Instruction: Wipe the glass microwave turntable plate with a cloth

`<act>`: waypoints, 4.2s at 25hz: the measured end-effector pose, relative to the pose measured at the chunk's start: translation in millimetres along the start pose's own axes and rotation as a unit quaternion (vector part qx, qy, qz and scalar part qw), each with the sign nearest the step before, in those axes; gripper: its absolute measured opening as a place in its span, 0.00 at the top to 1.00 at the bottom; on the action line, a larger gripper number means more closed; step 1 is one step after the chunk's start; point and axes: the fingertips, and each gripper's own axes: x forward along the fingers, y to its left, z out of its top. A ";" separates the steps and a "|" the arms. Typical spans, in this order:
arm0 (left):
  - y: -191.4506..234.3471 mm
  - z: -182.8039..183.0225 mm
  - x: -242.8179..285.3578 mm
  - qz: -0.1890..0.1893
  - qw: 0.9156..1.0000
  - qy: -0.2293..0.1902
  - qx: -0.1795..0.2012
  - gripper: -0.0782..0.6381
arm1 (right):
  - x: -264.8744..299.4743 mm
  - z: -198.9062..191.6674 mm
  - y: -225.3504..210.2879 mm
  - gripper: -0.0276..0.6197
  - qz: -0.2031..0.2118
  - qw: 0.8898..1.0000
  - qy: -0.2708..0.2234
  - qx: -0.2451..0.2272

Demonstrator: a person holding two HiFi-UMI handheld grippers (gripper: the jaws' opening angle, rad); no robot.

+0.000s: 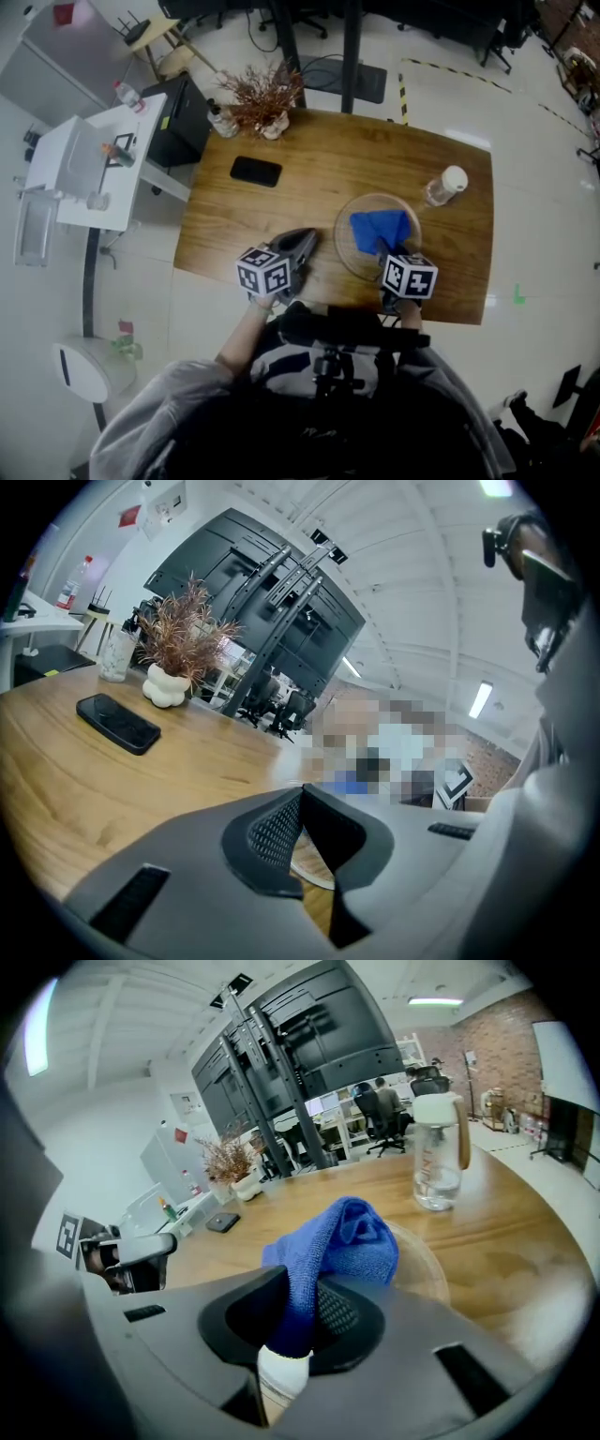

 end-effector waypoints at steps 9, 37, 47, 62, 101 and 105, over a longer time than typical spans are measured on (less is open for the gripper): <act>-10.9 -3.3 16.4 -0.033 0.999 0.017 0.006 0.89 | -54.5 -11.9 -81.5 0.88 -0.102 0.990 -0.041 0.084; -16.3 -12.1 13.8 -0.034 0.999 0.024 -0.002 0.89 | -4.1 -42.0 96.3 0.88 0.071 0.985 0.047 -0.153; -7.9 -18.0 19.9 -0.029 0.999 0.030 -0.019 0.89 | -22.9 -34.2 26.8 0.88 0.005 0.998 0.024 -0.062; -17.6 -26.1 39.6 -0.057 0.997 0.055 -0.016 0.89 | -102.0 -73.5 -89.6 0.88 -0.128 0.983 -0.029 0.128; -9.4 -41.1 0.1 -0.073 0.995 0.060 -0.014 0.89 | -108.8 -87.5 -7.9 0.88 -0.064 0.983 -0.068 0.158; -13.7 -42.8 -9.9 -0.080 0.995 0.058 -0.010 0.89 | -110.5 -75.6 14.8 0.88 -0.051 0.985 -0.091 0.135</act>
